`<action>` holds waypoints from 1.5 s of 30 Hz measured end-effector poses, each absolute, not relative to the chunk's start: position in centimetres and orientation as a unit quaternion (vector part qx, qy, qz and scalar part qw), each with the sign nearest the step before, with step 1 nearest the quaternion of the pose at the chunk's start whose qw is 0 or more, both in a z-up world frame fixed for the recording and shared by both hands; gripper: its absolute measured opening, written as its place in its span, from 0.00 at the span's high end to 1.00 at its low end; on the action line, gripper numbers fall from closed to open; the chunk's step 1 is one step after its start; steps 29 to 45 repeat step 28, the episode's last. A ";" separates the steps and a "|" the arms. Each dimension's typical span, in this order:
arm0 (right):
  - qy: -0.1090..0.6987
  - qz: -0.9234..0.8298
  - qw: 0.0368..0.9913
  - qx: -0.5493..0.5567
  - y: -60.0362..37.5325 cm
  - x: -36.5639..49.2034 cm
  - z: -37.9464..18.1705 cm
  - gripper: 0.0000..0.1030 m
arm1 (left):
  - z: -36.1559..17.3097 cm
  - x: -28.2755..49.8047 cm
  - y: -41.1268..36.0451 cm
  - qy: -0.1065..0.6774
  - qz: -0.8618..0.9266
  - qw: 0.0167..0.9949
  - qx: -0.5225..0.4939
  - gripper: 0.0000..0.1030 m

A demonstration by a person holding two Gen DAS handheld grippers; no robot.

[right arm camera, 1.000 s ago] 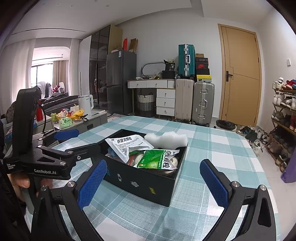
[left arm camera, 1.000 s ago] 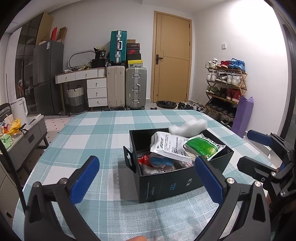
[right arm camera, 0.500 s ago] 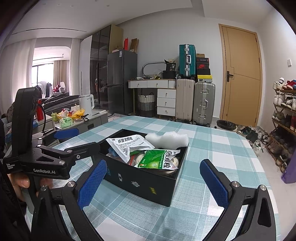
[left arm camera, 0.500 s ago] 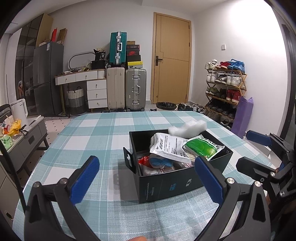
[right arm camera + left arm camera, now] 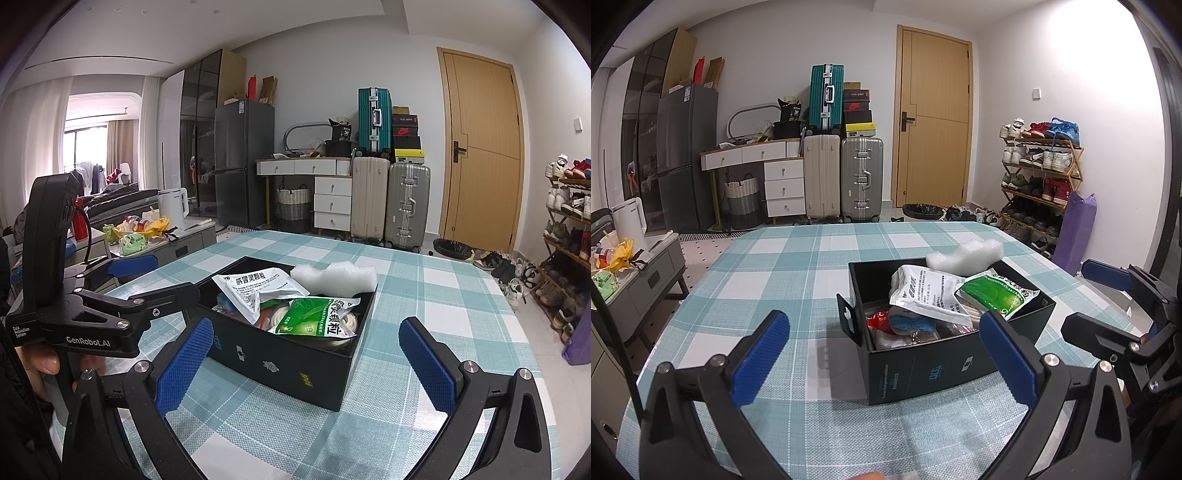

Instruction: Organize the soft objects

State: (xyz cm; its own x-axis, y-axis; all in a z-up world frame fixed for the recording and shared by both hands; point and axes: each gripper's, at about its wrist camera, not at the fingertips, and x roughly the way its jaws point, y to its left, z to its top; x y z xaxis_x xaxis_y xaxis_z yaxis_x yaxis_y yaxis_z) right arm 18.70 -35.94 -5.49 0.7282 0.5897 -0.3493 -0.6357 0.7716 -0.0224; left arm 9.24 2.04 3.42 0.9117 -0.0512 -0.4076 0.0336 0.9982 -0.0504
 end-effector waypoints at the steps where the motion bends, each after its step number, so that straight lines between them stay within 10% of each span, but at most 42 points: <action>1: 0.163 0.331 0.927 -0.070 -35.9 18.7 -5.5 0.01 | 3.4 9.2 2.0 0.209 -0.022 0.977 -0.021 0.00; 45: 0.163 0.331 0.927 -0.071 -35.9 18.7 -5.5 0.01 | 3.6 9.1 2.1 0.207 -0.019 0.978 -0.023 0.00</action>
